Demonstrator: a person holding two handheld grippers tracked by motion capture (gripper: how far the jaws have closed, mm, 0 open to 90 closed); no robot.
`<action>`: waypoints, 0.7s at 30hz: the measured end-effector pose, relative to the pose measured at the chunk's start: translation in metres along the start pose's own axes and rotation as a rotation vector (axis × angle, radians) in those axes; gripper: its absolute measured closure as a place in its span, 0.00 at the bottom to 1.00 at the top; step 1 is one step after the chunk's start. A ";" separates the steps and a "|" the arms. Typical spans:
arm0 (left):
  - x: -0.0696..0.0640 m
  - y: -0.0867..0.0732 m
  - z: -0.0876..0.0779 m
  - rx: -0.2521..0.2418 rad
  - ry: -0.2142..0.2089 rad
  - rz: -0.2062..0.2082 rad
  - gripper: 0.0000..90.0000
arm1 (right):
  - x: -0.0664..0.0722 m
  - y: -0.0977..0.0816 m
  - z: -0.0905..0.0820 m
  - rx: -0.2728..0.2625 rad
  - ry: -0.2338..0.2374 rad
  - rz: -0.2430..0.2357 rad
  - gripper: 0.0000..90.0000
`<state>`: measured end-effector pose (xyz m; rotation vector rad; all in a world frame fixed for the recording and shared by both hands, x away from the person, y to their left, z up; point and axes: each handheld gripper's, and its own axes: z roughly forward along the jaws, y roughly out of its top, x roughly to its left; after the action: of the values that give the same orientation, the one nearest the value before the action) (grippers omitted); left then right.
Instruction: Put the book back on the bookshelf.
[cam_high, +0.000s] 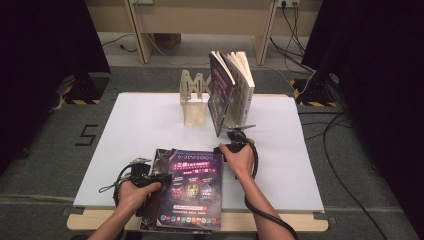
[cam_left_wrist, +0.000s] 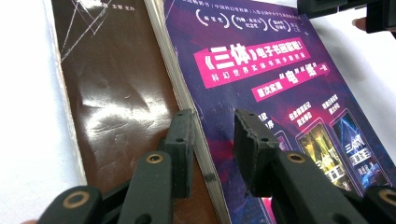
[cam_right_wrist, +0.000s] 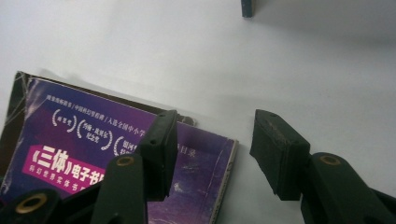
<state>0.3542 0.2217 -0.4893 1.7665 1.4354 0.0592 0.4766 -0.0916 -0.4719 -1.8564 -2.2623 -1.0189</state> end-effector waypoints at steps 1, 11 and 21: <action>0.000 0.000 0.000 0.000 0.002 0.001 0.75 | 0.001 -0.001 0.000 0.003 0.015 0.006 0.56; -0.001 -0.002 0.000 -0.011 0.003 0.001 0.75 | 0.003 -0.007 0.001 -0.021 0.037 0.030 0.57; -0.001 -0.002 0.000 -0.019 0.012 -0.007 0.77 | 0.005 -0.009 -0.027 -0.090 0.157 0.092 0.61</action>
<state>0.3519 0.2209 -0.4904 1.7489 1.4452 0.0796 0.4571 -0.1022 -0.4527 -1.8229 -2.0565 -1.2228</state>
